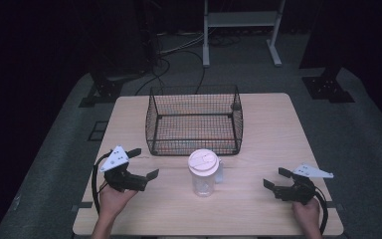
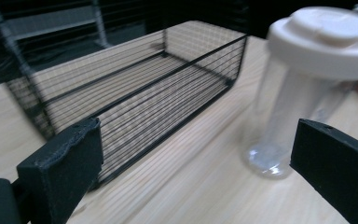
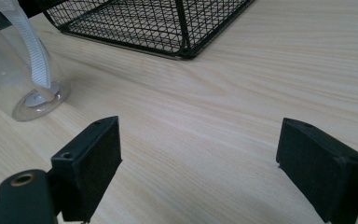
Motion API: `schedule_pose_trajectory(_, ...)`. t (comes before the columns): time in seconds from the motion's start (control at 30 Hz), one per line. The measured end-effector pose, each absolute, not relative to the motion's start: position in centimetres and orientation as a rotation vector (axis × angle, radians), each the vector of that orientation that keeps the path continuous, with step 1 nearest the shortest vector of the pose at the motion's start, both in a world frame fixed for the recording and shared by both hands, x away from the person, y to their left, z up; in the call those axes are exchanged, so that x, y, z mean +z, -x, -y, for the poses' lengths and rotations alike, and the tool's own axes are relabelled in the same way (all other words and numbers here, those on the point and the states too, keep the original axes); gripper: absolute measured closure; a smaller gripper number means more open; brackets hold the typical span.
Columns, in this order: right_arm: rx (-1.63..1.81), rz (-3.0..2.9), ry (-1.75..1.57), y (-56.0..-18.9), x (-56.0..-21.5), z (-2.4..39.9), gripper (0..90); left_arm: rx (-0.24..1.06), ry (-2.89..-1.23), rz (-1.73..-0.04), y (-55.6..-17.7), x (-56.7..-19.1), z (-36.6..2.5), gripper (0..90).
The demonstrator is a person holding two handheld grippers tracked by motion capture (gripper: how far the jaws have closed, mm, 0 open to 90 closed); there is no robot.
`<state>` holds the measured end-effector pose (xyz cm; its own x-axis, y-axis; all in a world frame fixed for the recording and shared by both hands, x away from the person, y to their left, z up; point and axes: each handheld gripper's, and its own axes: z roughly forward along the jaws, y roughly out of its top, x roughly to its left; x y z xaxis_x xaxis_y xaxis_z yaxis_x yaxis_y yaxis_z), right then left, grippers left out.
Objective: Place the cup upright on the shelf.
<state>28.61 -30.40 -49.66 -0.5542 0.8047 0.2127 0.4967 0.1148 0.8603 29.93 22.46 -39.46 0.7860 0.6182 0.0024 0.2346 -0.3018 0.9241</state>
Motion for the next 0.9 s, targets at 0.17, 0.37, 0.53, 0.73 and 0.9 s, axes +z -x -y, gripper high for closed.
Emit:
schedule_pose_trajectory(0.17, 1.422, -2.086, -1.278, -28.6, -49.7, 30.5, 12.9, 0.38, -1.92, -0.551, -29.7, -38.3, -20.7, 2.0)
schedule_pose_trajectory(0.37, 1.435, -2.086, -1.286, -28.6, -49.6, 30.5, 12.9, 0.337, -1.957, -0.484, -29.8, -37.8, -19.0, 2.0)
schedule_pose_trajectory(0.53, 1.435, -2.085, -1.283, -28.6, -49.6, 30.5, 12.9, 0.313, -2.006, -0.429, -29.7, -37.6, -17.4, 1.9)
schedule_pose_trajectory(0.73, 1.437, -2.089, -1.287, -28.6, -49.7, 30.5, 12.9, 0.294, -2.038, -0.389, -29.7, -37.3, -15.9, 1.8)
schedule_pose_trajectory(0.9, 1.437, -2.086, -1.283, -28.6, -49.7, 30.5, 12.9, 0.257, -2.039, -0.39, -30.1, -37.5, -15.0, 0.9)
